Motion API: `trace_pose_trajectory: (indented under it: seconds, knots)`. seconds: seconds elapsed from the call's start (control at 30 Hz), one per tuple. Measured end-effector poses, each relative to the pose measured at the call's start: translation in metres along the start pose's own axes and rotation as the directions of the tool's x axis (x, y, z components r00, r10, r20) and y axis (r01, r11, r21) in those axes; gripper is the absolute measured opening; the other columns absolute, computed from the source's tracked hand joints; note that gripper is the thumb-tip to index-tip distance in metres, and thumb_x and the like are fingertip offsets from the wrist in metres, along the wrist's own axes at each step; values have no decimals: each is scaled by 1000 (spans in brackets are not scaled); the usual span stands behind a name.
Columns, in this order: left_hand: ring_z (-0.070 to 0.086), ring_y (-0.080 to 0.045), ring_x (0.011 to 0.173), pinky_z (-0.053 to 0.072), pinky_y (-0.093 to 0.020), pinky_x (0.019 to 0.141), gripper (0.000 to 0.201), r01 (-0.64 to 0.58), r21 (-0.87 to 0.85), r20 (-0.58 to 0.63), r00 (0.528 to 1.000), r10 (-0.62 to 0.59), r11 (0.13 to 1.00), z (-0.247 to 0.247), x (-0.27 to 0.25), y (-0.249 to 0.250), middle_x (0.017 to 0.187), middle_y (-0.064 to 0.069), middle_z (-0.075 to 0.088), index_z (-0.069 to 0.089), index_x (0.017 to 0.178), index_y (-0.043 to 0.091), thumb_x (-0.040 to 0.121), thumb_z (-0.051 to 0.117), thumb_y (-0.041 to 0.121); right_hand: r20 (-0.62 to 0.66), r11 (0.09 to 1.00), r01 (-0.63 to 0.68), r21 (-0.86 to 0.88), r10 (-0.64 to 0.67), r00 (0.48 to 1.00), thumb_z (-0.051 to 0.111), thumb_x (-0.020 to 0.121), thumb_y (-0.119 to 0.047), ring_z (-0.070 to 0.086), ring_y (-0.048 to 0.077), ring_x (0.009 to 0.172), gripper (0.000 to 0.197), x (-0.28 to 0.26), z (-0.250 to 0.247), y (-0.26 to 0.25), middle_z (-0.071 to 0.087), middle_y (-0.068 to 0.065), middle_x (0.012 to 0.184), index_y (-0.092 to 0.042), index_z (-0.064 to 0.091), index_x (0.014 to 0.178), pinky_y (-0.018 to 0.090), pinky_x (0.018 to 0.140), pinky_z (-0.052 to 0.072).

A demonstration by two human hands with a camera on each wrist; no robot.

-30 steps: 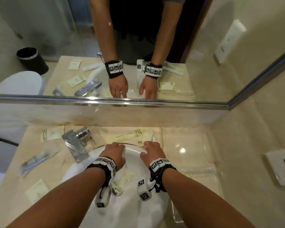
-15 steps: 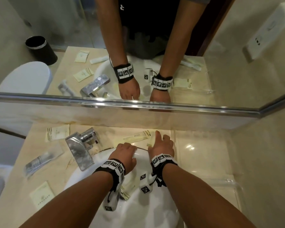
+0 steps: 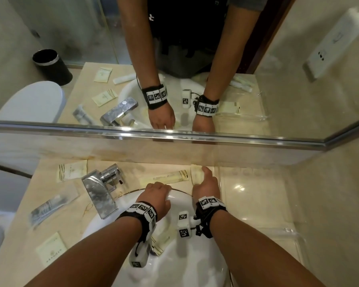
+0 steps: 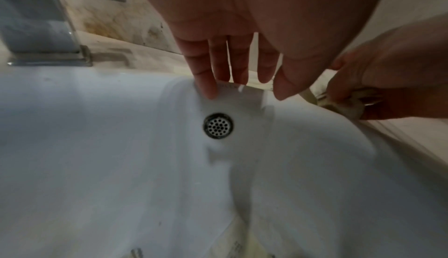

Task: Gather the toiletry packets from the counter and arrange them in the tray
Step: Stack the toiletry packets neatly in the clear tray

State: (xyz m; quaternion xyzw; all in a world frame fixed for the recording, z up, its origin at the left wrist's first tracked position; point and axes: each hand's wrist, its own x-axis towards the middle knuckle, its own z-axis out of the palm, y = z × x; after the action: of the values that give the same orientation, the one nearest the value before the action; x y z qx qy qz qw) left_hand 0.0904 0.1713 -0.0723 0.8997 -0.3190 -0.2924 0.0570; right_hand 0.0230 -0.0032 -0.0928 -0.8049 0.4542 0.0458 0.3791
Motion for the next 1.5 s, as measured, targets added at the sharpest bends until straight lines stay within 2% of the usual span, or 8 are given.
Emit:
trace_pose_trajectory:
  seconds: [0.2, 0.3, 0.5, 0.57, 0.67, 0.83, 1.1, 1.5]
  knots:
    - [45, -27, 126, 42, -39, 103, 60, 23, -97, -42, 999, -27, 995, -10, 2, 6, 143, -4, 45, 36, 144, 27, 89, 53, 42, 71, 820, -79, 567, 47, 996, 61, 79, -8, 70, 20, 94, 69, -23, -6, -12, 62, -2, 122, -66, 50, 116, 38, 78, 62]
    - [51, -24, 124, 46, -39, 100, 80, -25, -250, -129, 992, -8, 968, -17, -2, 14, 144, -5, 44, 20, 151, 31, 85, 63, 47, 309, 786, -136, 604, -74, 948, 64, 81, 3, 68, 18, 73, 66, -31, -23, -12, 69, 9, 113, -40, 56, 130, 26, 57, 56]
    - [55, -18, 118, 52, -36, 93, 105, -195, -353, -212, 969, 125, 915, -26, -18, 20, 147, 2, 31, 2, 149, 47, 73, 74, 50, 647, 707, -398, 585, -110, 755, 70, 52, -12, 61, 20, 70, 68, -45, -45, -9, 67, 11, 85, -17, 73, 120, 35, 69, 47]
    - [57, -15, 111, 53, -36, 93, 97, -220, -366, -179, 970, 163, 904, -25, -24, 20, 142, 6, 34, 12, 147, 50, 73, 75, 50, 693, 749, -387, 538, -132, 709, 66, 64, -7, 61, 15, 67, 47, -52, -57, -10, 65, 6, 78, -10, 73, 111, 29, 64, 49]
    - [61, -14, 95, 52, -33, 87, 59, -166, -351, -109, 985, 136, 922, -25, -32, 25, 125, 5, 52, 48, 130, 40, 78, 73, 51, 730, 790, -401, 464, -85, 678, 64, 80, -9, 63, 24, 99, 28, -53, -61, -4, 67, 8, 106, -16, 71, 106, 46, 103, 50]
    - [55, -17, 82, 44, -29, 71, 48, -108, -249, -95, 992, 86, 963, -27, -41, 33, 94, 6, 59, 52, 117, 23, 83, 67, 53, 721, 687, -542, 485, 37, 692, 78, 82, -43, 60, 20, 69, 34, -68, -59, 9, 61, 11, 91, -15, 71, 100, 34, 63, 54]
    - [64, -22, 77, 55, -36, 73, 34, -24, -350, -79, 997, -4, 937, -35, -56, 26, 88, 0, 65, 54, 106, 24, 86, 62, 50, 482, 887, -99, 452, -149, 863, 64, 85, -1, 69, 14, 68, 35, -91, -70, -1, 74, 9, 96, -16, 69, 116, 26, 57, 52]
    - [56, -18, 74, 37, -28, 60, 18, -70, -214, 3, 997, 73, 974, -34, -116, 32, 76, 7, 56, 49, 83, 27, 95, 54, 41, 310, 950, 164, 266, -245, 919, 71, 82, -42, 67, 18, 69, 24, -137, -60, 7, 72, 4, 78, -18, 67, 87, 36, 64, 55]
